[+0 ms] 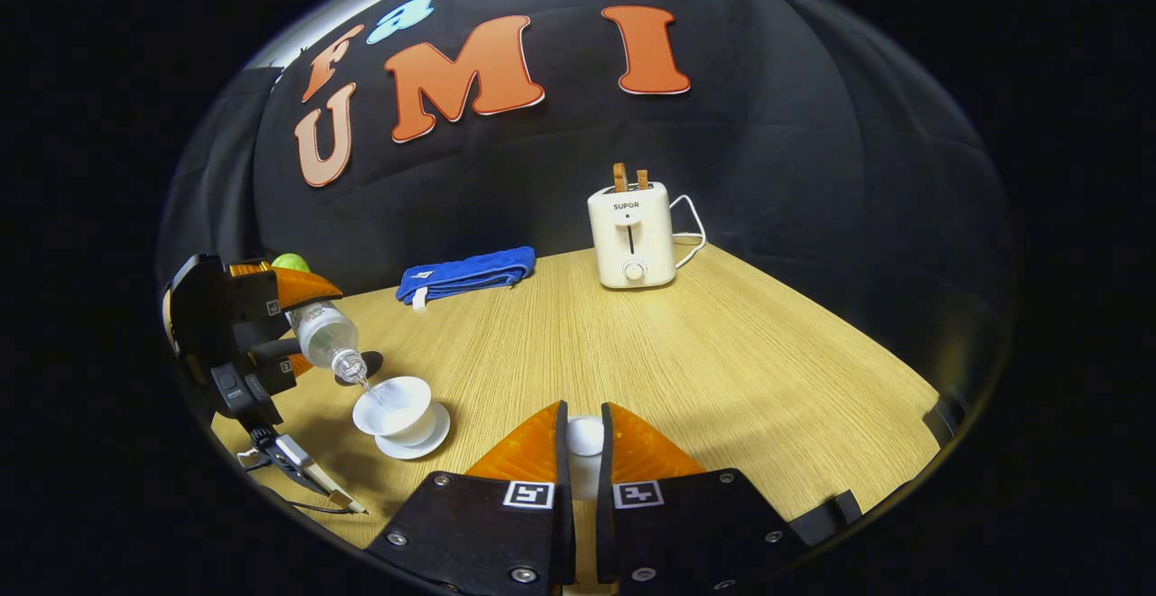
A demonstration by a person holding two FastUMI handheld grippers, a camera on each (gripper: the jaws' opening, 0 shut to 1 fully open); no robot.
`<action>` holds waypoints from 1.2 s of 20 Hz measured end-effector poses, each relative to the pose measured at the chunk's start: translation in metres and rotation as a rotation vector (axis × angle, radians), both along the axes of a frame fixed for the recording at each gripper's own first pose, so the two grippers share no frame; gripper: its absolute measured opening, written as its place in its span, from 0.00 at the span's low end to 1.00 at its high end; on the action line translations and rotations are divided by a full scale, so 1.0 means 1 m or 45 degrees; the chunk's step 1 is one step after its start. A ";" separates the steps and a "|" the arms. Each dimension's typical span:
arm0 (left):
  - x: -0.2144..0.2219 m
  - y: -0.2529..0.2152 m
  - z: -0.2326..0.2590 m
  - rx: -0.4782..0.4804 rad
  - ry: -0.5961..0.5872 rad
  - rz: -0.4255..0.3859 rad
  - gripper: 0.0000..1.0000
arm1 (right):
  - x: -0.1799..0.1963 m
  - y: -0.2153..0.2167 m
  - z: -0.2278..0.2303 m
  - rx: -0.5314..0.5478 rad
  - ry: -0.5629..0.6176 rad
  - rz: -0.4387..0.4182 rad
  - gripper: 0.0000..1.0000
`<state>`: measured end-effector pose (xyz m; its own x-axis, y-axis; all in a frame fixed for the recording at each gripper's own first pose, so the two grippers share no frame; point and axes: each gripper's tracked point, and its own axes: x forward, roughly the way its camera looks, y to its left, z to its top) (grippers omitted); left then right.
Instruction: Open the teacup lid with one hand, grasp the water bottle and pour water into the teacup with the other hand; after pouring, place the water bottle on the coaster and then close the teacup lid.
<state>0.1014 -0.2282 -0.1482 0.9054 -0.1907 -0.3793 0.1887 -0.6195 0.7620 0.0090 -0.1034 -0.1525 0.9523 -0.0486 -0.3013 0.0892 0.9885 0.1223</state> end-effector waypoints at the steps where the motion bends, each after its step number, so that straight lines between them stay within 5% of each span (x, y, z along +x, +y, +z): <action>1: 0.000 -0.001 0.001 0.010 -0.003 -0.009 0.63 | 0.000 0.000 0.000 0.001 0.000 -0.001 0.10; 8: -0.001 -0.007 0.007 0.100 -0.032 -0.063 0.63 | 0.000 0.001 0.000 -0.002 0.002 0.001 0.10; 15: -0.004 -0.001 0.005 0.059 0.008 -0.020 0.62 | 0.001 0.004 -0.001 -0.001 0.009 0.009 0.10; 19: -0.007 0.008 -0.004 -0.087 0.095 0.078 0.61 | 0.001 0.002 0.000 0.009 0.008 -0.001 0.10; 24: -0.010 0.026 -0.023 -0.427 0.270 0.364 0.60 | 0.001 0.002 0.003 0.022 0.004 -0.004 0.10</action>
